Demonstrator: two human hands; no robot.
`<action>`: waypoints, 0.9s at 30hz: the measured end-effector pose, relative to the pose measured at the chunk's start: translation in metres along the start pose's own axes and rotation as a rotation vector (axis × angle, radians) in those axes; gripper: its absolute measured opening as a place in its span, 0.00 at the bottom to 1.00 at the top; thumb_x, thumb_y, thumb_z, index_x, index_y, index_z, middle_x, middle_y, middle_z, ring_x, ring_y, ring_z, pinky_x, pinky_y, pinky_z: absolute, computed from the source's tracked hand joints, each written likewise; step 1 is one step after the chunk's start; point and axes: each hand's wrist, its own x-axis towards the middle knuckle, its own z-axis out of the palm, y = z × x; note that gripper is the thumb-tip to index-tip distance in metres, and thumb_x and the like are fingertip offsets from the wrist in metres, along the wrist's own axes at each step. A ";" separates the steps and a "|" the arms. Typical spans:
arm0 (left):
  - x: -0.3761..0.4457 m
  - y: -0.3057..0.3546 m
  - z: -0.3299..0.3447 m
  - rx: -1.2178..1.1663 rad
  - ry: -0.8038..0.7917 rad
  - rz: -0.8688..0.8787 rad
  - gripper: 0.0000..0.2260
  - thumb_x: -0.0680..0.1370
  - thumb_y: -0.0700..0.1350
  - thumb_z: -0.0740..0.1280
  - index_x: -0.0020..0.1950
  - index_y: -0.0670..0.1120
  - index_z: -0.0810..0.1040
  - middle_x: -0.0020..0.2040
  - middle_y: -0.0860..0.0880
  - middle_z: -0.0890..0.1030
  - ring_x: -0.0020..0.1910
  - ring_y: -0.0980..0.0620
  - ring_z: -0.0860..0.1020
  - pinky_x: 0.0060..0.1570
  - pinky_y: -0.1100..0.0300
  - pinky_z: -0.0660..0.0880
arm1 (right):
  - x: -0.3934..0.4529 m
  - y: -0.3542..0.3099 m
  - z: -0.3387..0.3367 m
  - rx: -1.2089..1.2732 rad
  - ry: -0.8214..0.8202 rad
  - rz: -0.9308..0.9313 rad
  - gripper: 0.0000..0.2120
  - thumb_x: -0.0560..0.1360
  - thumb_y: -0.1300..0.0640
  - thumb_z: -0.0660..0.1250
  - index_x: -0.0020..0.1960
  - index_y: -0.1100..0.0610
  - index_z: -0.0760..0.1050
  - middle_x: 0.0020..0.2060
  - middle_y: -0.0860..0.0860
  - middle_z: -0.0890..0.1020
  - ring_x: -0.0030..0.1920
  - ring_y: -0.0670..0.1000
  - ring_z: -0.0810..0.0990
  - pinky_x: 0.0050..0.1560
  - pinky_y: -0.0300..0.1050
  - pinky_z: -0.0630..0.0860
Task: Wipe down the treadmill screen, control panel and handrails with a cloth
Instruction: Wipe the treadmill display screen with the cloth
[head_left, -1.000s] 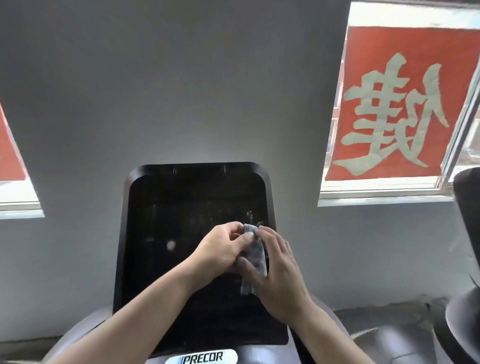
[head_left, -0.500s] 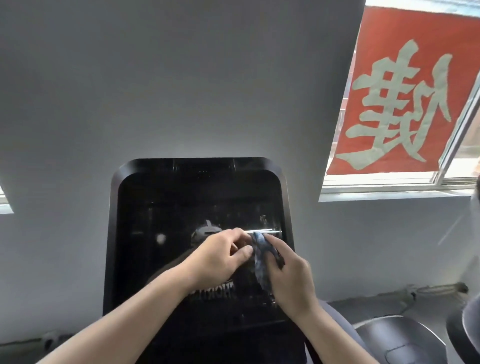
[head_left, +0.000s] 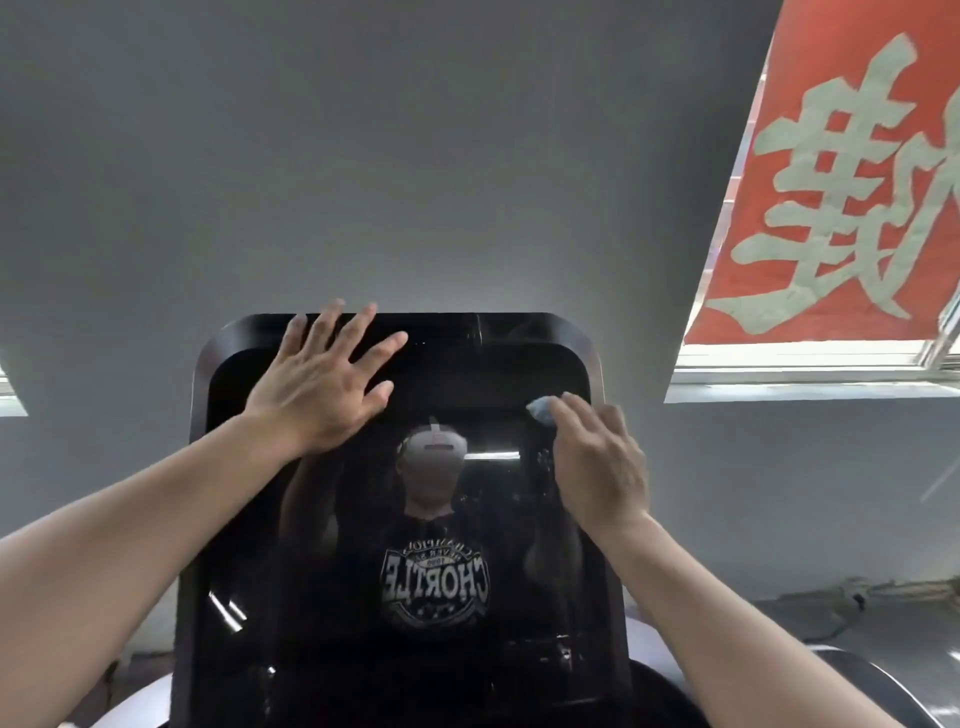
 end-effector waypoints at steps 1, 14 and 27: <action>0.007 0.004 0.005 -0.016 -0.018 -0.007 0.30 0.83 0.65 0.51 0.84 0.62 0.48 0.86 0.48 0.49 0.84 0.40 0.45 0.80 0.35 0.47 | -0.002 0.001 0.013 -0.051 -0.033 -0.053 0.23 0.79 0.64 0.68 0.72 0.53 0.76 0.69 0.48 0.79 0.63 0.57 0.75 0.57 0.58 0.80; 0.016 0.014 0.042 -0.063 0.029 -0.034 0.33 0.82 0.71 0.43 0.83 0.62 0.36 0.86 0.49 0.44 0.84 0.41 0.39 0.78 0.32 0.39 | -0.014 -0.002 0.043 -0.071 -0.003 0.005 0.26 0.78 0.69 0.63 0.76 0.66 0.72 0.74 0.62 0.75 0.75 0.63 0.71 0.75 0.58 0.69; 0.017 0.013 0.037 -0.083 -0.010 -0.036 0.34 0.82 0.71 0.45 0.83 0.63 0.35 0.86 0.50 0.41 0.83 0.42 0.36 0.78 0.33 0.36 | -0.052 -0.006 0.040 -0.088 -0.055 -0.047 0.26 0.80 0.68 0.53 0.77 0.65 0.70 0.76 0.62 0.72 0.79 0.61 0.67 0.78 0.62 0.66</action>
